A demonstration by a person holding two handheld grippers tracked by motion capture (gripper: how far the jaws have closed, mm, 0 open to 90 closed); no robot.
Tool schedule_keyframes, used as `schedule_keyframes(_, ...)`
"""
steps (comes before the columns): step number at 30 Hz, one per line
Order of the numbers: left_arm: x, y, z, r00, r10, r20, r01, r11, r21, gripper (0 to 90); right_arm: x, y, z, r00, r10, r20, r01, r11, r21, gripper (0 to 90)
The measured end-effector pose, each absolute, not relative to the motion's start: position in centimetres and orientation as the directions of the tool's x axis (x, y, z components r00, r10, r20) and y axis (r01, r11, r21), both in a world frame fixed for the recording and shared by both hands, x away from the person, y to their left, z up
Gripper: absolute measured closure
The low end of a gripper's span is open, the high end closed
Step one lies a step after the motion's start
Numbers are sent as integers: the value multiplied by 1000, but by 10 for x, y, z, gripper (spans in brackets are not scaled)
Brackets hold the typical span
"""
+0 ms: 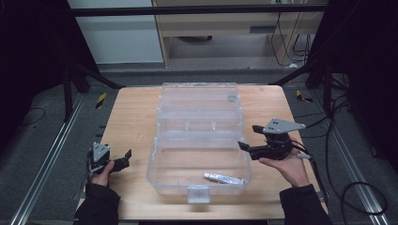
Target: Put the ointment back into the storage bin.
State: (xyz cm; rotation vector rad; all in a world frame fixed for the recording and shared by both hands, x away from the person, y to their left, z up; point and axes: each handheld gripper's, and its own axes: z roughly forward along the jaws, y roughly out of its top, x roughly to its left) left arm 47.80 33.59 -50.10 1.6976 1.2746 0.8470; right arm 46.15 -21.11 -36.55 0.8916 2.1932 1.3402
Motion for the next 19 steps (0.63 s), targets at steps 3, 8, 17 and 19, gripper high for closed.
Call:
schedule_keyframes(3,478,336,-501,258,965,37,406,-143,903,15,459,-227,-373,-669,743,9,332,288,898,199)
schedule_keyframes(8,478,336,-501,258,965,38,405,-144,903,15,460,-248,-389,-587,809,38,365,222,904,190)
schedule_keyframes(17,478,336,-501,259,965,35,403,-141,904,15,473,-274,-422,-445,894,60,435,158,886,179)
schedule_keyframes(19,478,336,-501,260,965,33,404,-140,904,15,475,-278,-429,-425,903,62,459,157,875,178)
